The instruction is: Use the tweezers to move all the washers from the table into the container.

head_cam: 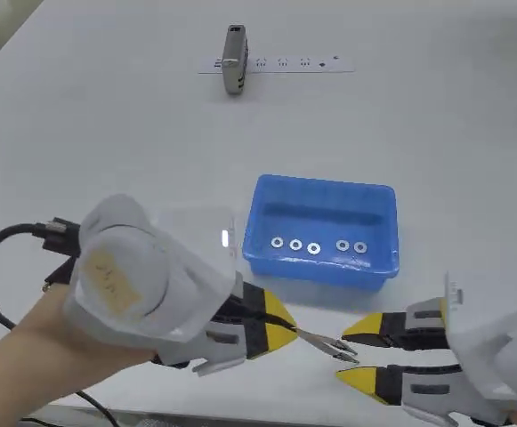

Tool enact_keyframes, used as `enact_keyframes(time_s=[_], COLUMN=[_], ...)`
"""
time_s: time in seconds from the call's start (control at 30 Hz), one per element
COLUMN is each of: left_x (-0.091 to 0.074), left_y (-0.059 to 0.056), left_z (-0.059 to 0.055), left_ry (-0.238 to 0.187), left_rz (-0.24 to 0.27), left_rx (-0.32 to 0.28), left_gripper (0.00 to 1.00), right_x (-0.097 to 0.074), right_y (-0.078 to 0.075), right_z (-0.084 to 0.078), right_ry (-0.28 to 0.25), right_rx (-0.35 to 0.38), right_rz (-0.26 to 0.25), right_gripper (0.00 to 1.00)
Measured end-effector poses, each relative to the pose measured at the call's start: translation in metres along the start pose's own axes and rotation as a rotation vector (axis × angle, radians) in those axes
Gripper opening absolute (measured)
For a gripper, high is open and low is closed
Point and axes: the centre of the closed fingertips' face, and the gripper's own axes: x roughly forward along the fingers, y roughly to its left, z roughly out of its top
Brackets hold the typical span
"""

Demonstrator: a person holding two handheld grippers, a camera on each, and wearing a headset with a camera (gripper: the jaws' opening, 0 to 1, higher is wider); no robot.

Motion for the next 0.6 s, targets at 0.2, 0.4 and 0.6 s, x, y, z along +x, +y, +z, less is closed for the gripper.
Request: enact_keyframes(time_s=[0.2, 0.4, 0.6], left_x=[0.016, 0.035, 0.048], left_y=[0.002, 0.006, 0.014], left_z=[-0.027, -0.046, -0.05], left_ry=[0.106, 0.249, 0.366], left_rz=[-0.014, -0.019, -0.041], left_rx=[0.009, 0.032, 0.065], left_gripper=[0.0, 0.0, 0.0], right_x=[-0.037, -0.074, -0.098], right_y=[-0.021, -0.043, -0.055], right_z=[-0.009, -0.013, -0.015], right_ry=[-0.085, -0.13, -0.167], right_rx=[0.173, 0.243, 0.324], right_rz=[-0.15, -0.307, -0.413], right_gripper=[0.2, 0.23, 0.26])
